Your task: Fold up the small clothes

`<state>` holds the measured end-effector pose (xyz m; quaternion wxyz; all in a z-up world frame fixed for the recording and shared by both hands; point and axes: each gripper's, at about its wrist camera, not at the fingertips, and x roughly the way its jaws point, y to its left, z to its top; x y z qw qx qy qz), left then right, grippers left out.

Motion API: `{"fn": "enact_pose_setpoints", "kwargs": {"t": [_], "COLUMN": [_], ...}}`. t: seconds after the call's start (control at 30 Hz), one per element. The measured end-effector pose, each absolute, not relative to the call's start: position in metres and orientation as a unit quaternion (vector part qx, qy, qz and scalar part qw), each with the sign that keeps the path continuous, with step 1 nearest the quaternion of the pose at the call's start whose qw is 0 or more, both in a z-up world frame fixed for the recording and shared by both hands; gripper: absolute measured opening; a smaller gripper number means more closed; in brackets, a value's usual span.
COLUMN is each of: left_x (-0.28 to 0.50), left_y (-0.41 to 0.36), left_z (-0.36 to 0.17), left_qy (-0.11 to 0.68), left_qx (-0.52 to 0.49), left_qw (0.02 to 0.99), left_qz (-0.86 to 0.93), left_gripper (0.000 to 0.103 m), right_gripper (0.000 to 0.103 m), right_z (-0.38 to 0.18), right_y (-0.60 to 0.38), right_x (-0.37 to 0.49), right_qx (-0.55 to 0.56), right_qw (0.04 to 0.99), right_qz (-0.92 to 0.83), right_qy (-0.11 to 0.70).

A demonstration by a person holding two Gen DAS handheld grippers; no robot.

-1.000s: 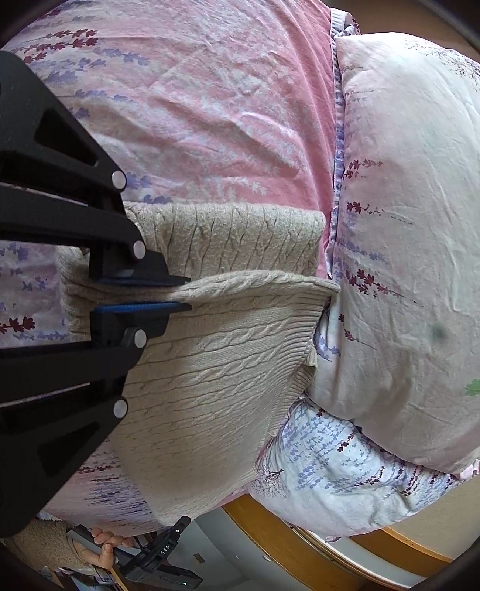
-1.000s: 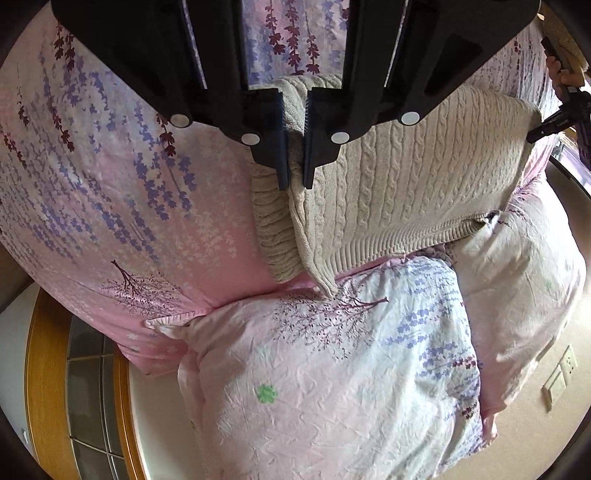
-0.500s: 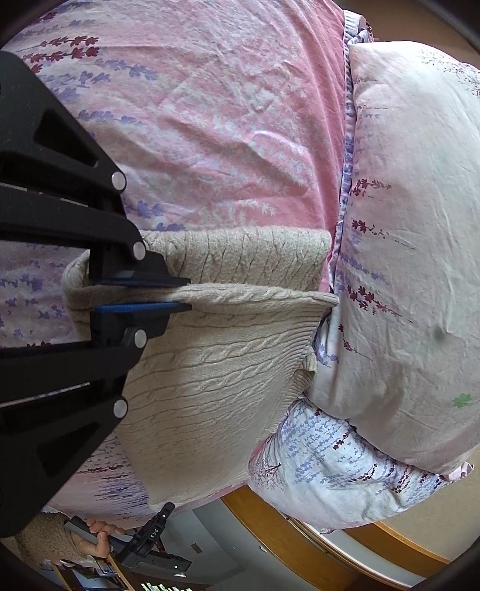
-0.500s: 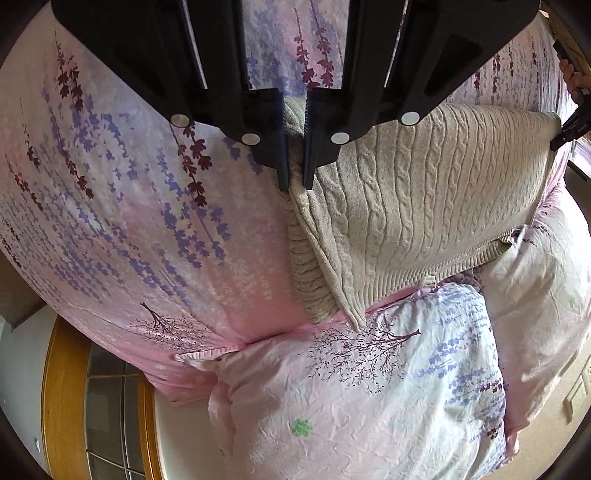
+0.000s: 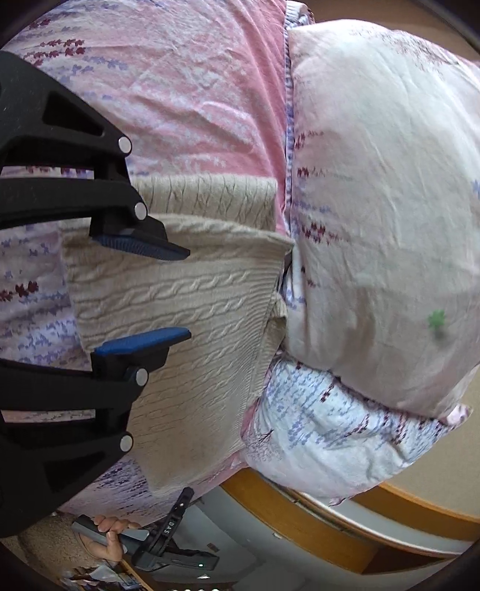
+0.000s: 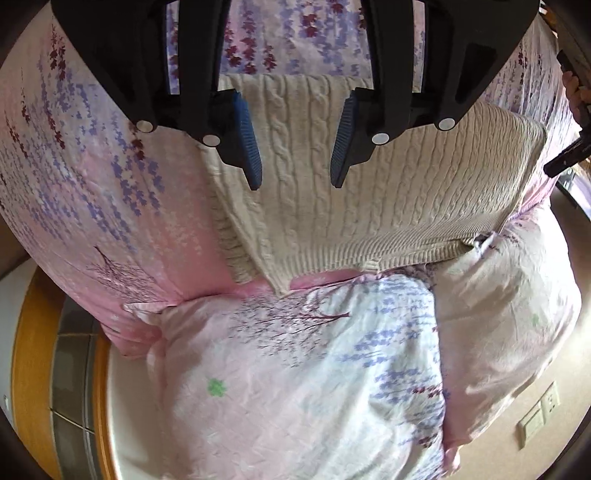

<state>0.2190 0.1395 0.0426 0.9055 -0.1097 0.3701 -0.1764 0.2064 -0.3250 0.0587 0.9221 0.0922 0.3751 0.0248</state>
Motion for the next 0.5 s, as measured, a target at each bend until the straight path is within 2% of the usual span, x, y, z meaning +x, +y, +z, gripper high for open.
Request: {"fn": "enact_pose_setpoints", "kwargs": {"t": [0.1,0.17,0.37,0.5], "left_x": [0.226,0.233,0.235,0.232], "left_y": [0.122,0.121,0.132,0.157], "left_z": [0.029,0.015,0.009,0.024], "left_qy": [0.39,0.411,0.418,0.396], "left_qx": [-0.086,-0.087,-0.115,-0.171], "left_qw": [0.9,0.893,0.885,0.887], "left_qz": [-0.174,-0.163,-0.168,-0.165], "left_gripper": [0.038,0.038,0.038,0.047], "right_gripper": [0.041,0.045,0.048,0.058], "right_z": [0.046,0.031,0.028,0.041], "right_y": [-0.313,-0.316,-0.314,-0.3], "right_x": [0.218,0.225,0.227,0.225], "right_qx": [0.071,0.064,0.06,0.065], "right_qw": [0.913,0.901,0.896,0.903], "right_qz": [0.017,-0.003,-0.009,0.006], "right_qy": [0.401,0.43,0.439,0.425]}}
